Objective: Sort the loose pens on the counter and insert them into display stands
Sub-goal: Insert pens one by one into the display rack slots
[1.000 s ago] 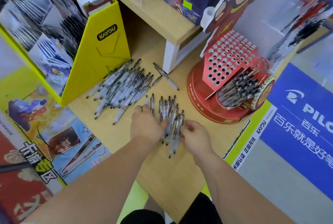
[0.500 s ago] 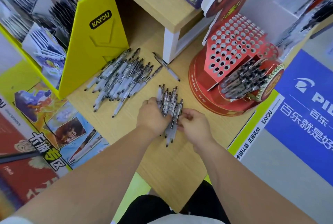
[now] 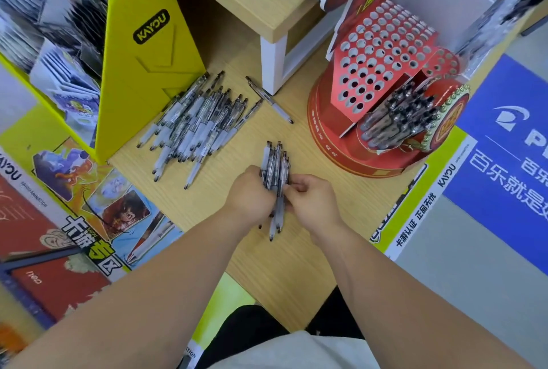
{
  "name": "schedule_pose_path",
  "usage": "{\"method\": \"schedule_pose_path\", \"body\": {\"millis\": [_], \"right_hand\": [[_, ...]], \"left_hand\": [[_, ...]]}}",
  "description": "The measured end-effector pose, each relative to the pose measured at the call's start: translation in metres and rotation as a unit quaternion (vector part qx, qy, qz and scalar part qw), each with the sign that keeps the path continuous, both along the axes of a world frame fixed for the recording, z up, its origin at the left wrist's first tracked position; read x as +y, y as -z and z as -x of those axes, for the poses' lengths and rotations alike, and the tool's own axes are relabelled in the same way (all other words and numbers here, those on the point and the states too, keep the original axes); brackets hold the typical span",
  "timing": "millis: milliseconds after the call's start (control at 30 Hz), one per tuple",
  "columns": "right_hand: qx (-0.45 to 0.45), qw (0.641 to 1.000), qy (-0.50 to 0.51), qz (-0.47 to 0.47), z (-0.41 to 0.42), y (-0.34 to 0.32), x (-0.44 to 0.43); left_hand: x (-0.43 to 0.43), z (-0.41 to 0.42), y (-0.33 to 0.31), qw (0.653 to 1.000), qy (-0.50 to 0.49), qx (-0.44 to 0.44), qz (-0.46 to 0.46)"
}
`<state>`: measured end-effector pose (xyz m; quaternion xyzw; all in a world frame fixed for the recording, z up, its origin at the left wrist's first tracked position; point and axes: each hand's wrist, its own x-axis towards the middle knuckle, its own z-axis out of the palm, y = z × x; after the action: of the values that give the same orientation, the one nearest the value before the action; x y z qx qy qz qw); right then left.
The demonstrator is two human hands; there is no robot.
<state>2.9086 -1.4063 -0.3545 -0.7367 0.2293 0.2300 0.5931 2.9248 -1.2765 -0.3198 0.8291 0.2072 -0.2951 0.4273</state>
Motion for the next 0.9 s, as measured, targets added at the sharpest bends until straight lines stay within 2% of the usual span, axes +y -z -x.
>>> {"method": "schedule_pose_path", "body": {"millis": [200, 400, 600, 900], "right_hand": [[-0.009, 1.0, -0.004, -0.003, 0.004, -0.001, 0.001], [-0.006, 1.0, -0.022, -0.013, 0.007, -0.008, 0.004], [-0.022, 0.998, -0.064, 0.008, 0.021, -0.023, 0.004], [-0.047, 0.994, -0.096, 0.013, 0.029, -0.075, -0.003]], "left_hand": [[0.001, 0.003, -0.012, 0.995, -0.047, 0.034, 0.085], [0.004, 0.011, -0.014, 0.982, -0.119, 0.075, 0.129], [0.001, 0.027, -0.019, 0.969, -0.158, 0.072, 0.177], [0.007, 0.053, -0.038, 0.918, -0.198, 0.053, 0.339]]}}
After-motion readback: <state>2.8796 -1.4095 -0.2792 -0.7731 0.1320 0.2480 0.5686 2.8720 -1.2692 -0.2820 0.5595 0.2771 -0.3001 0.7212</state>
